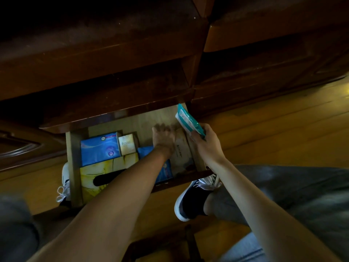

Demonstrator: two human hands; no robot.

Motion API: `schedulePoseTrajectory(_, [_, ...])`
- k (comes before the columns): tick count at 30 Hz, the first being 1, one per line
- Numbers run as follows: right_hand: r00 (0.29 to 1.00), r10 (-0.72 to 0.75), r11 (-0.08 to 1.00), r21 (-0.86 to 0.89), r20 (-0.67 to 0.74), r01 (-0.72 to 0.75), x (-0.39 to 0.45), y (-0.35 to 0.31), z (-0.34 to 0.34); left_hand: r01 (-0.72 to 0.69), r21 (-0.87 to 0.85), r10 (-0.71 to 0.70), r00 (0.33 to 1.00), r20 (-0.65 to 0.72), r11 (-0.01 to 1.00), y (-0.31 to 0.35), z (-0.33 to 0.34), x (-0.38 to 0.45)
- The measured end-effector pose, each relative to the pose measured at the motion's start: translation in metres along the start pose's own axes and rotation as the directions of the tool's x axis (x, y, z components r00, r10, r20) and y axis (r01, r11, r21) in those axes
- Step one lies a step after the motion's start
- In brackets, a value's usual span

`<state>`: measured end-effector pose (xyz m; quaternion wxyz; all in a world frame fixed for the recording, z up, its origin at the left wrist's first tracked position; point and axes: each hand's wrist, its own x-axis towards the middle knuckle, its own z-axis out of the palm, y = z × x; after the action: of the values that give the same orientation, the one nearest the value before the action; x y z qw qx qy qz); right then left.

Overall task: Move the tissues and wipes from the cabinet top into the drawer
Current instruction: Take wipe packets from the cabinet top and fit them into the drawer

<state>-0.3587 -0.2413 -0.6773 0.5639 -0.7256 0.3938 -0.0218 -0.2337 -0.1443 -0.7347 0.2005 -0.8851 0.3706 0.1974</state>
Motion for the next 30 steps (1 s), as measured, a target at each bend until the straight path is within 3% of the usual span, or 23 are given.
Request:
schedulePoseTrajectory(4, [1.0, -0.007, 1.0, -0.019, 0.001, 0.007, 0.0, -0.001, 0.001, -0.013, 0.001, 0.013, 1.0, -0.002, 1.0, -0.007, 0.005, 0.002])
schedulePoseTrajectory(9, [1.0, 0.009, 1.0, -0.03, -0.012, -0.009, -0.003, -0.007, 0.003, -0.25, 0.037, 0.249, 0.968, 0.026, 0.968, -0.013, 0.018, -0.005])
schedulePoseTrajectory(13, [0.993, -0.114, 0.973, -0.204, -0.005, 0.111, -0.012, -0.014, 0.004, -0.161, 0.148, 0.158, 0.987, 0.03, 0.976, 0.002, 0.019, -0.012])
schedulePoseTrajectory(15, [0.985, -0.174, 0.912, -0.373, 0.017, 0.168, -0.014, -0.019, 0.005, -0.191, 0.255, 0.174, 0.981, 0.086, 0.948, 0.011, 0.025, -0.015])
schedulePoseTrajectory(16, [0.978, -0.204, 0.861, -0.468, 0.038, 0.198, -0.016, -0.022, 0.006, -0.172, 0.276, 0.142, 0.982, 0.124, 0.946, 0.013, 0.026, -0.019])
schedulePoseTrajectory(18, [0.959, -0.266, 0.721, -0.641, 0.095, 0.263, -0.021, -0.027, 0.01, -0.023, 0.155, 0.009, 0.995, 0.096, 0.988, -0.005, 0.016, -0.035])
schedulePoseTrajectory(20, [0.944, -0.306, 0.552, -0.785, 0.122, 0.281, -0.025, -0.029, 0.017, -0.122, 0.072, 0.124, 0.992, -0.024, 0.99, -0.024, 0.01, -0.033])
schedulePoseTrajectory(22, [0.941, -0.298, 0.371, -0.889, 0.16, 0.268, -0.029, -0.029, 0.028, -0.207, -0.224, 0.199, 0.978, -0.058, 0.952, -0.047, 0.007, -0.031])
schedulePoseTrajectory(24, [0.941, -0.228, 0.186, -0.938, 0.25, 0.294, -0.034, -0.028, 0.042, -0.116, -0.467, 0.031, 0.982, -0.185, 0.876, -0.079, 0.006, -0.041])
schedulePoseTrajectory(26, [0.945, -0.057, -0.003, -0.946, 0.323, 0.323, -0.041, -0.025, 0.055, -0.045, -0.577, -0.108, 0.968, -0.228, 0.815, -0.108, 0.018, -0.062])
schedulePoseTrajectory(28, [0.941, 0.051, -0.146, -0.93, 0.334, 0.337, -0.043, -0.025, 0.063, -0.032, -0.595, -0.111, 0.973, -0.201, 0.803, -0.125, 0.037, -0.086])
schedulePoseTrajectory(30, [0.938, 0.008, -0.195, -0.92, 0.347, 0.341, -0.036, -0.031, 0.07, -0.097, -0.545, -0.049, 0.968, -0.247, 0.833, -0.133, 0.052, -0.104])
